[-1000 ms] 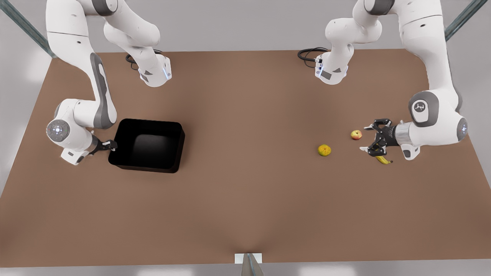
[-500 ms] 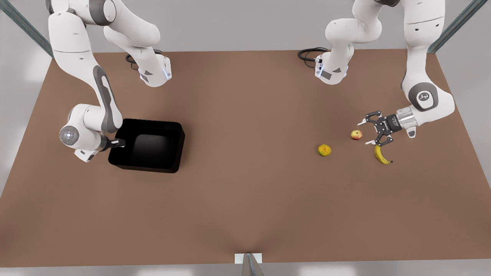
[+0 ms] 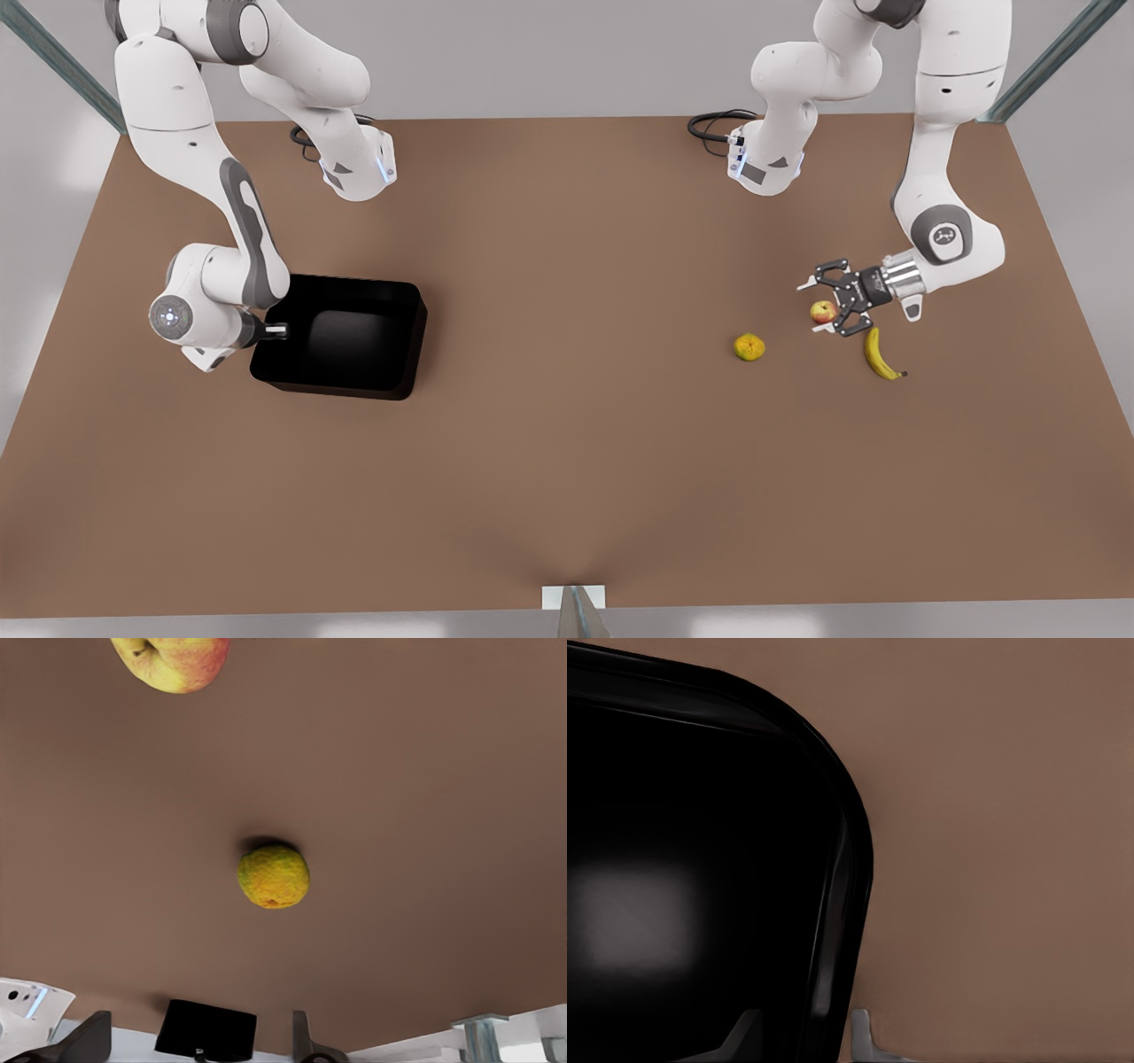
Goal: Place the storage box in the middle with the right arm, and place the apple in the storage box with the left arm
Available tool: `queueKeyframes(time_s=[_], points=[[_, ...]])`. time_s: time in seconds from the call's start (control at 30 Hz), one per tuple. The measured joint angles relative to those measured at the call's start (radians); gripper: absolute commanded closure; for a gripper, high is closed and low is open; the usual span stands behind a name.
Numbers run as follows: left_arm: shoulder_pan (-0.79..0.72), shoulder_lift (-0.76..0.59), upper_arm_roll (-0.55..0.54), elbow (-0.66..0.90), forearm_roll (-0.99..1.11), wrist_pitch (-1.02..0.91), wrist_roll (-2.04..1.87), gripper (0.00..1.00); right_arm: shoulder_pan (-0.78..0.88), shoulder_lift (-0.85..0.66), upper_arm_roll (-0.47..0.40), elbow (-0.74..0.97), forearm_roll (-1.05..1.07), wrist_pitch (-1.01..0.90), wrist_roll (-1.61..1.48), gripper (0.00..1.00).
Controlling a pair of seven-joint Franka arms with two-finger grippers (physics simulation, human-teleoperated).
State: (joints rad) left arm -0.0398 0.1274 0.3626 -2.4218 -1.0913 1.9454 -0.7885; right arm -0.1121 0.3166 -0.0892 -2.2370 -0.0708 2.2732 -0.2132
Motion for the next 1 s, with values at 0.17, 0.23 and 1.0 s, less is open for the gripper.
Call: queueKeyframes(time_s=[0.17, 0.23, 1.0], points=[[0.006, 0.04, 0.048, 0.0, -0.005, -0.005, 0.055, 0.06, 0.0, 0.007, 0.0, 0.002, 0.0, -0.001, 0.0, 0.79], [0.008, 0.086, 0.055, -0.001, -0.008, -0.007, 0.107, 0.06, 0.0, 0.007, 0.0, 0.003, 0.002, 0.0, -0.001, 0.79], [0.079, 0.287, 0.102, -0.003, -0.186, -0.039, 0.368, 0.0, 0.372, 0.138, 0.044, 0.426, 0.2, -0.211, 0.038, 0.79]])
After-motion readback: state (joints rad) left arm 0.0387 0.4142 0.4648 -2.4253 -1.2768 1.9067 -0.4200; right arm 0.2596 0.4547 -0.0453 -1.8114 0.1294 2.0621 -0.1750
